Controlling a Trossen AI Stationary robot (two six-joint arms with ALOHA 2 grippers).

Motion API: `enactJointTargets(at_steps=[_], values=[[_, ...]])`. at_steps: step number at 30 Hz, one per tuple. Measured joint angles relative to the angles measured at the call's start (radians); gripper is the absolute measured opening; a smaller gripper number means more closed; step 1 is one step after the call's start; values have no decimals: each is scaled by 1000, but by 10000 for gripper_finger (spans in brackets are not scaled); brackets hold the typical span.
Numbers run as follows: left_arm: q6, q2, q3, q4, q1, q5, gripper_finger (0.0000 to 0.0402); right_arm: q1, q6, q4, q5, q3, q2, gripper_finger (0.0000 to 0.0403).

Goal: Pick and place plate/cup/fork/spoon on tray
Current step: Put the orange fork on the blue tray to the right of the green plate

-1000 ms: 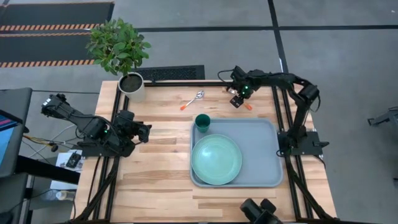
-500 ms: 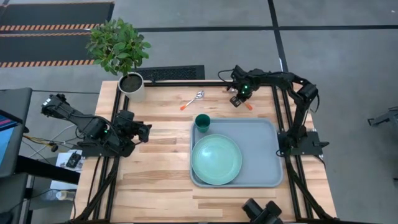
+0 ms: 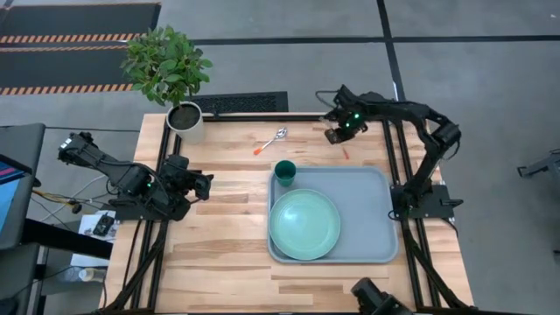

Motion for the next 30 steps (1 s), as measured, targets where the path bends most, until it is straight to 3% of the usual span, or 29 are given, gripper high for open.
enactJointTargets(at_steps=[6, 9, 15, 19, 23, 27, 30], values=[[22, 0, 0, 0, 0, 0, 238, -15, 122, 47, -190, -50, -180, 2], [22, 0, 0, 0, 0, -1, 238, 3, 221, 143, -240, -171, -302, 1], [53, 0, 0, 1, 0, 1, 238, 93, 445, 235, -226, -499, -602, 1], [67, 0, 0, 1, 0, 5, 238, 226, 682, 311, -164, -708, -850, 1], [67, 0, 0, 1, 0, 5, 238, 404, 928, 302, -28, -850, -1071, 1], [67, 0, 0, 2, 0, 8, 238, 601, 1141, 304, 122, -914, -1221, 1], [67, 0, 0, 2, 0, 8, 238, 741, 1250, 303, 231, -923, -1265, 1]])
